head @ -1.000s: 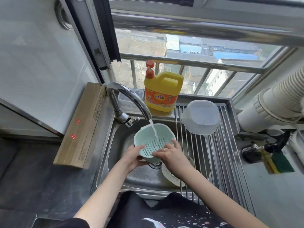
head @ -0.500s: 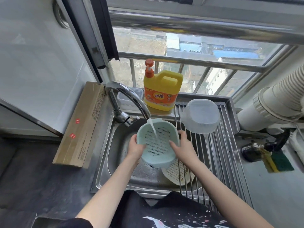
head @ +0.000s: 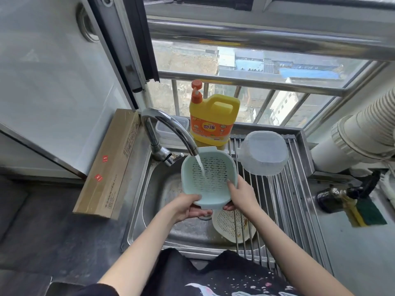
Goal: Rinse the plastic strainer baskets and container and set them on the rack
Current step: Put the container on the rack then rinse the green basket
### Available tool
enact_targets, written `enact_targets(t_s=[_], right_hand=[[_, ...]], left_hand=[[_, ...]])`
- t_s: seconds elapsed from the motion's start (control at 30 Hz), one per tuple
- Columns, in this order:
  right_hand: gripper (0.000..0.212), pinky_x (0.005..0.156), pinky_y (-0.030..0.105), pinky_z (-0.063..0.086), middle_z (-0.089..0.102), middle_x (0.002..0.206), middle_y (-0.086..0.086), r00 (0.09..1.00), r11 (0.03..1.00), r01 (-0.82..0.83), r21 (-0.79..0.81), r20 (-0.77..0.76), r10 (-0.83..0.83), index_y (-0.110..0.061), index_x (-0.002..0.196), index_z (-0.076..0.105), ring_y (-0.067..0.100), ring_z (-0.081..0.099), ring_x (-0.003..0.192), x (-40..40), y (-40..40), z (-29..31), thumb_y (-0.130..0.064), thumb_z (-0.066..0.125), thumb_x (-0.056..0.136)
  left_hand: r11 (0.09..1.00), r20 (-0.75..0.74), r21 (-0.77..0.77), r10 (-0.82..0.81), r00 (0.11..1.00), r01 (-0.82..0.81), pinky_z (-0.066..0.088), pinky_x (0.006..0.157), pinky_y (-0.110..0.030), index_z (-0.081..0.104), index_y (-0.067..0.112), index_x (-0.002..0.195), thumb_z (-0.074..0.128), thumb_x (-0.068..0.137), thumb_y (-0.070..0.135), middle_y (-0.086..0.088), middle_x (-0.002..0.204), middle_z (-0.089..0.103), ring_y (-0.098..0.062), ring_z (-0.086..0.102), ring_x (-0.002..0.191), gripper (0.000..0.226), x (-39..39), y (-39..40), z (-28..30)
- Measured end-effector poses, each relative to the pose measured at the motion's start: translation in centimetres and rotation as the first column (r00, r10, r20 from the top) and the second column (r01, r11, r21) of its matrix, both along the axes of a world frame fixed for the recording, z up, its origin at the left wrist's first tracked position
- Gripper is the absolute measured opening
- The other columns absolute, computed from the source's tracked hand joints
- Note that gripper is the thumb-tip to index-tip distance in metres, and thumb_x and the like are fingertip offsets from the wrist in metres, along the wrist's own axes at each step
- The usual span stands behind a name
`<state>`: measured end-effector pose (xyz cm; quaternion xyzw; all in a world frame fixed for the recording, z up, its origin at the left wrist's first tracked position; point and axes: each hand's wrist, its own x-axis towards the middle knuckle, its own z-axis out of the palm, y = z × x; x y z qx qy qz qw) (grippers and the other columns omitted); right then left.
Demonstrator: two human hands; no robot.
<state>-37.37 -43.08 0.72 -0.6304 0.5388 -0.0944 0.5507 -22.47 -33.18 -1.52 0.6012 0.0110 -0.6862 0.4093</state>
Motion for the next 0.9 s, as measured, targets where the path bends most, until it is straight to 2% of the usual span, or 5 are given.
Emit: enact_targets(t_s=[0.13,0.3,0.57,0.8,0.9], right_hand=[[0.034,0.067,0.04,0.059,0.061,0.112,0.007,0.993,0.931,-0.009,0.364,0.115,-0.036,-0.027,0.132,0.045,0.028,0.07,0.086,-1.5,-0.9,-0.1,-0.019,0.044,0.099],[0.052,0.07,0.048,0.059,0.061,0.119,0.029,0.846,0.517,0.089,0.851,0.209,-0.49,-0.002,0.13,0.046,0.043,0.066,0.096,-4.2,-2.4,0.7,-0.039,0.03,0.098],[0.062,0.074,0.045,0.058,0.06,0.12,0.013,0.99,0.763,0.065,0.643,0.056,-0.132,-0.017,0.126,0.052,0.03,0.064,0.101,-1.4,-1.6,1.7,-0.055,0.065,0.08],[0.082,0.083,0.052,0.055,0.062,0.122,0.015,0.896,0.883,0.035,0.467,0.378,-0.235,-0.019,0.139,0.037,0.032,0.067,0.102,-3.8,-0.6,1.5,-0.016,0.081,0.069],[0.094,0.091,0.052,0.052,0.058,0.129,0.011,0.913,0.939,0.016,0.342,0.378,-0.153,-0.023,0.139,0.039,0.028,0.065,0.108,-4.7,-0.2,2.0,-0.021,0.088,0.058]], left_hand=[[0.987,0.235,-0.144,0.1,0.967,-0.067,0.061,0.056,-0.033,0.037,0.01,0.131,0.05,0.097,0.013,-0.021,0.122,0.054,-0.033,0.068,0.077,0.037,0.2,-0.3,-0.4],[0.937,0.735,-0.295,0.095,0.671,0.19,0.055,0.07,-0.033,0.051,0.029,0.116,0.061,0.089,0.019,0.002,0.098,0.064,-0.021,0.062,0.092,0.03,1.1,0.6,0.0],[0.871,0.991,-0.1,0.129,-0.027,0.481,0.042,0.082,-0.022,0.044,0.02,0.142,0.059,0.088,0.005,-0.008,0.116,0.063,-0.02,0.059,0.105,0.058,0.9,2.1,0.8],[0.92,0.859,-0.312,0.167,0.484,0.236,0.048,0.085,-0.017,0.035,0.031,0.143,0.047,0.095,0.002,0.002,0.138,0.049,-0.007,0.056,0.109,0.057,1.1,4.0,1.7],[0.928,0.311,-0.344,0.258,0.915,-0.145,0.056,0.056,-0.026,0.044,0.014,0.137,0.04,0.099,0.011,-0.013,0.129,0.057,-0.019,0.065,0.092,0.038,1.6,3.9,3.4]])
